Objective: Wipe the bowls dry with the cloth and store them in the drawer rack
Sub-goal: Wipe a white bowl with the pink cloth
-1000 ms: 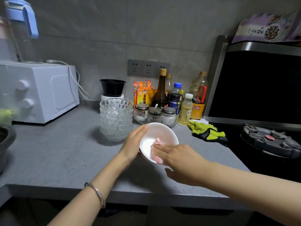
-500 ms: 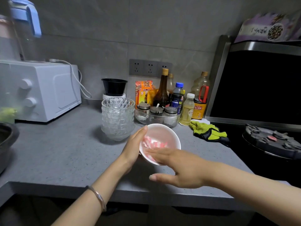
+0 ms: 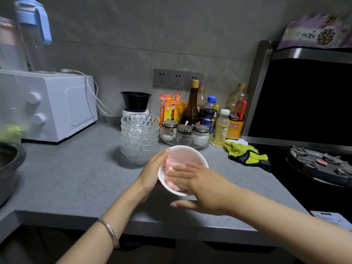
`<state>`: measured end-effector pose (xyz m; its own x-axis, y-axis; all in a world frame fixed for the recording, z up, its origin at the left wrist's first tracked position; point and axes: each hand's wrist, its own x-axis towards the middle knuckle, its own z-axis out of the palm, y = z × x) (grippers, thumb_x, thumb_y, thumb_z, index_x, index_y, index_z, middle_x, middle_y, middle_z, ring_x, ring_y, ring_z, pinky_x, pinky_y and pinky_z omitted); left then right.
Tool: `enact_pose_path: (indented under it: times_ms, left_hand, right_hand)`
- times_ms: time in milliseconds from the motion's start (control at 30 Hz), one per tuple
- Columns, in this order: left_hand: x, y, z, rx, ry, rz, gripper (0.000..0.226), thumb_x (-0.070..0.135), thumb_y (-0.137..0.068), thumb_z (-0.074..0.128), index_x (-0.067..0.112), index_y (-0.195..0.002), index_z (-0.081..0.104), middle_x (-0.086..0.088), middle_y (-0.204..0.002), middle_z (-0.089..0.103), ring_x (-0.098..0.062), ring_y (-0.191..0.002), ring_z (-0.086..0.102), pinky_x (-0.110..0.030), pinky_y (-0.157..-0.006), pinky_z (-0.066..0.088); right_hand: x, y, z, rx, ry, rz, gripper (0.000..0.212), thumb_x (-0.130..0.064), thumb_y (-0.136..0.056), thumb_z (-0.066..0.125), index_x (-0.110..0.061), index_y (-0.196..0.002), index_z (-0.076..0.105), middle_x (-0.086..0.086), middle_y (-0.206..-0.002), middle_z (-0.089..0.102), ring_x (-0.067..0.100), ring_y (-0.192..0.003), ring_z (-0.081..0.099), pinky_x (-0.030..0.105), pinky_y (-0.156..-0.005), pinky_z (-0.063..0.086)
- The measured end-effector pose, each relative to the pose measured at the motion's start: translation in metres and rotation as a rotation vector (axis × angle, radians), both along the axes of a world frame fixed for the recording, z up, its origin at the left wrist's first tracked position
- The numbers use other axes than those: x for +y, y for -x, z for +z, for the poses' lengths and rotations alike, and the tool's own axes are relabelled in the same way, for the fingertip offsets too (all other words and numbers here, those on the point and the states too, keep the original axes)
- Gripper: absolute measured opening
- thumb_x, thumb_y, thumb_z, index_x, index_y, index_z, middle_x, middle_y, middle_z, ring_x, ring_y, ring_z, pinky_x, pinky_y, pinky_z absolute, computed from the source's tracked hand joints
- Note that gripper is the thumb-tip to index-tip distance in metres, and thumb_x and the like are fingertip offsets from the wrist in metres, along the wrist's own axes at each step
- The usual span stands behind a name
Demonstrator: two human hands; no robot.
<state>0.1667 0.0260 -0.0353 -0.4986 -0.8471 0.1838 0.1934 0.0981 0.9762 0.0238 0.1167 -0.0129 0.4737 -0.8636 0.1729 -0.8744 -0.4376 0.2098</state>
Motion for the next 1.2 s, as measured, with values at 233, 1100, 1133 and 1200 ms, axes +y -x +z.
enact_pose_path:
  times_ms: [233, 1100, 1133, 1200]
  left_hand:
    - [-0.008, -0.018, 0.0, -0.022, -0.002, -0.017, 0.032, 0.035, -0.097, 0.04, 0.019, -0.093, 0.068, 0.001, -0.08, 0.074, -0.012, -0.074, 0.068, -0.025, -0.07, 0.053]
    - [-0.016, -0.008, -0.009, 0.286, 0.106, 0.443, 0.041, 0.019, -0.096, 0.052, 0.011, -0.056, 0.046, -0.003, -0.052, 0.041, -0.012, -0.05, 0.037, -0.026, -0.05, 0.026]
    - [-0.014, -0.007, -0.008, 0.289, 0.094, 0.45, 0.04, 0.016, -0.097, 0.05, 0.01, -0.057, 0.048, -0.003, -0.054, 0.042, -0.012, -0.05, 0.039, -0.025, -0.05, 0.028]
    - [-0.01, -0.006, -0.007, 0.286, 0.105, 0.449, 0.051, 0.014, -0.097, 0.049, 0.019, -0.046, 0.045, 0.005, -0.046, 0.039, -0.005, -0.043, 0.035, -0.021, -0.044, 0.027]
  right_hand:
    - [-0.009, -0.007, 0.009, 0.14, 0.098, 0.029, 0.034, -0.048, -0.084, 0.062, -0.015, -0.084, 0.07, 0.005, -0.085, 0.071, 0.027, -0.078, 0.066, 0.036, -0.069, 0.054]
    - [0.013, -0.021, 0.012, -0.906, 0.104, 0.052, 0.041, -0.051, -0.097, 0.032, -0.036, -0.121, 0.061, -0.021, -0.131, 0.055, -0.005, -0.124, 0.045, 0.013, -0.099, 0.034]
    - [0.013, -0.02, 0.008, -0.807, 0.137, 0.049, 0.046, -0.055, -0.096, 0.026, -0.038, -0.125, 0.057, -0.021, -0.136, 0.051, -0.004, -0.128, 0.04, 0.017, -0.103, 0.029]
    - [0.01, -0.019, 0.008, -0.79, 0.171, -0.004, 0.046, -0.058, -0.093, 0.029, -0.041, -0.126, 0.056, -0.022, -0.126, 0.057, -0.005, -0.119, 0.045, 0.025, -0.1, 0.033]
